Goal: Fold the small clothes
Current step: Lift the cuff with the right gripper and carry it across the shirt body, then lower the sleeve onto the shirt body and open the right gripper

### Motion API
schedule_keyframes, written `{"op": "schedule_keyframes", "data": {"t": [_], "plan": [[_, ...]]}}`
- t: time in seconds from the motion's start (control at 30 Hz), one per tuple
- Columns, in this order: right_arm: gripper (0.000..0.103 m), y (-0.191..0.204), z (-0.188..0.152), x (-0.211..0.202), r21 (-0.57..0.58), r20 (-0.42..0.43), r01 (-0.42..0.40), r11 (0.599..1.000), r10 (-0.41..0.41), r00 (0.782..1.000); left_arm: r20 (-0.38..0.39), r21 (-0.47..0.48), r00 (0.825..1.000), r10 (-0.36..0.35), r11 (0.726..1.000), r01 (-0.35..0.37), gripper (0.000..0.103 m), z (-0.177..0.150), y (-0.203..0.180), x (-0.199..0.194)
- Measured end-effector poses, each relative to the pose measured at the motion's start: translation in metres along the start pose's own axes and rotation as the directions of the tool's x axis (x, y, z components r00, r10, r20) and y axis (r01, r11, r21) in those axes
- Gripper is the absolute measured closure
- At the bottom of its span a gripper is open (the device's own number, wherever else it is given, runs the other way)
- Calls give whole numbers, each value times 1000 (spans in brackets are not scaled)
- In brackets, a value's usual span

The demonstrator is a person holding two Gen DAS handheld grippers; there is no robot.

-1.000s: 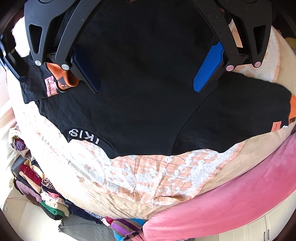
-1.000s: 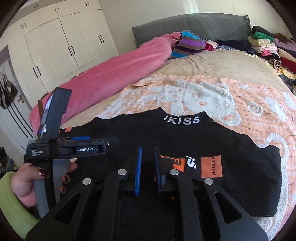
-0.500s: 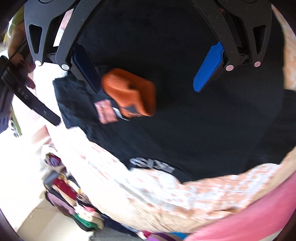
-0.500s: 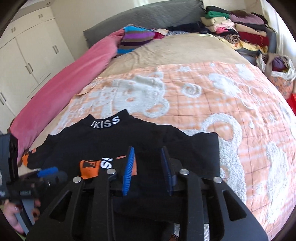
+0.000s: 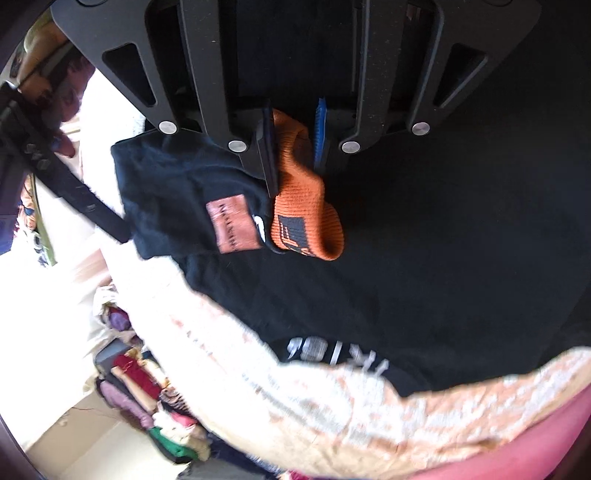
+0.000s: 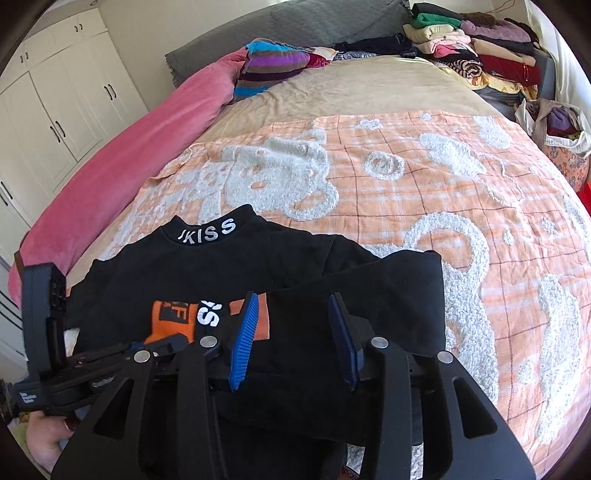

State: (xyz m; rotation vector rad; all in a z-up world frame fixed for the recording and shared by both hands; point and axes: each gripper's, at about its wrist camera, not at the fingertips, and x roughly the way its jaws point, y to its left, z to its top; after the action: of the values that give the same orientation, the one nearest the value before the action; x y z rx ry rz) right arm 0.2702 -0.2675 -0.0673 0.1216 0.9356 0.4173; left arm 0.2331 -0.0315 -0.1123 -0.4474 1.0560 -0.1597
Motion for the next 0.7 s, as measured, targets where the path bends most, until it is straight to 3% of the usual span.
{"op": "schedule_keyframes", "data": {"t": [0.13, 0.2, 0.37, 0.47, 0.7], "plan": [[64, 2, 1, -2, -3, 13, -11, 1000, 11, 1000, 105, 15, 994, -4, 1000, 2, 94, 18, 3, -36], [64, 5, 1, -3, -10, 19, -24, 1000, 24, 1000, 164, 36, 986, 29, 999, -36, 94, 28, 9, -60], [64, 22, -3, 3, -52, 6, -51, 997, 51, 999, 225, 22, 967, 122, 991, -130, 94, 35, 34, -88], [64, 31, -7, 9, -78, -8, -54, 995, 54, 999, 229, -7, 956, 185, 982, -189, 94, 35, 57, -93], [64, 45, -17, 23, -119, -39, -56, 991, 52, 998, 165, -48, 956, 241, 970, -237, 93, 30, 92, -77]]}}
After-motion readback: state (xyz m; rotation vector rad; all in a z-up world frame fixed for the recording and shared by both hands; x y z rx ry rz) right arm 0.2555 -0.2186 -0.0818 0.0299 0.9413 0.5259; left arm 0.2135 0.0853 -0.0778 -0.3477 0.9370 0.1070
